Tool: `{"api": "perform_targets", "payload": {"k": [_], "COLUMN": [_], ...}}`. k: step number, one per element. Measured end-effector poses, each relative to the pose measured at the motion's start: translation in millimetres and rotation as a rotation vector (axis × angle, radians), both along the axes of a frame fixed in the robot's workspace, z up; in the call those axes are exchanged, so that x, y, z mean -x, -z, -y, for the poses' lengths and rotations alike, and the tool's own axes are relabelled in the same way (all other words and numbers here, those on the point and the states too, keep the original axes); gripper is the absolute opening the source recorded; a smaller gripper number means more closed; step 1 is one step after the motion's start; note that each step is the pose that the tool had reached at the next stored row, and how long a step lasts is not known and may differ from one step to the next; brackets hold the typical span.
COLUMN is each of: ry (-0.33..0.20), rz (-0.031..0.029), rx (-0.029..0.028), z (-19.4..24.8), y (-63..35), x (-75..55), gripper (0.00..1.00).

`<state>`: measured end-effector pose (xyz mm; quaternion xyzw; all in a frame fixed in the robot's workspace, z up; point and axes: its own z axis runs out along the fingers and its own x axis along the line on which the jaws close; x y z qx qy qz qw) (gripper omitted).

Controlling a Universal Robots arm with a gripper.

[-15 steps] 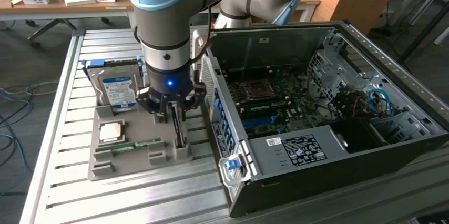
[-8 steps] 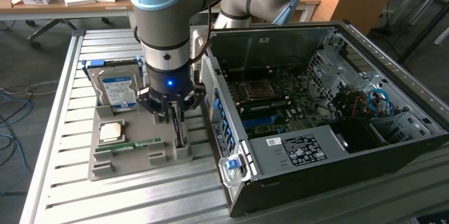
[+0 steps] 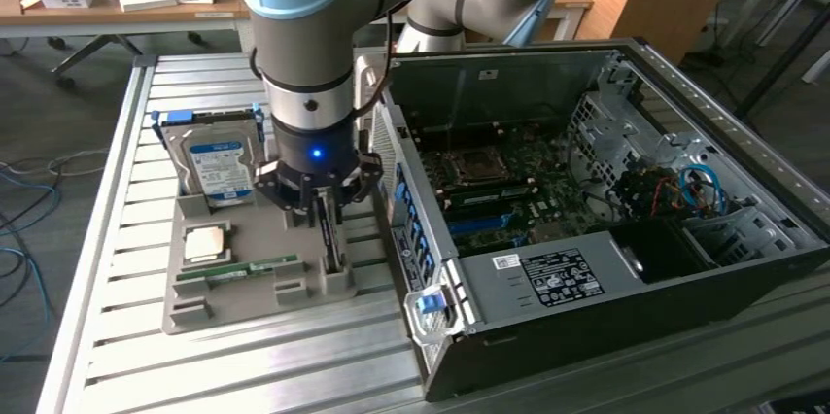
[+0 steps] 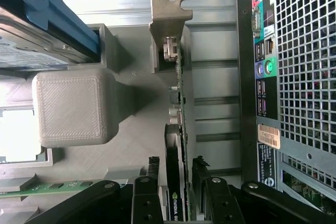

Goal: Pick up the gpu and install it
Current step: 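Pick up the gpu and move the gpu toward the slot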

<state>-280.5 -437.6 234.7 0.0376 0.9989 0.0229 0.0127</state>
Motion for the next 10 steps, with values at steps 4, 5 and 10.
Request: {"api": "perform_targets", "payload": {"k": [4,5,10], "ry": [0.000,0.000,0.000], "rz": [0.0000,0.0000,0.0000], "rx": [0.0000,0.0000,0.0000], "z": [0.0,0.0,0.0], "y": [0.0,0.0,0.0], "x": [-0.5,-0.5,-0.1], "gripper": [0.39,0.39,0.39]}}
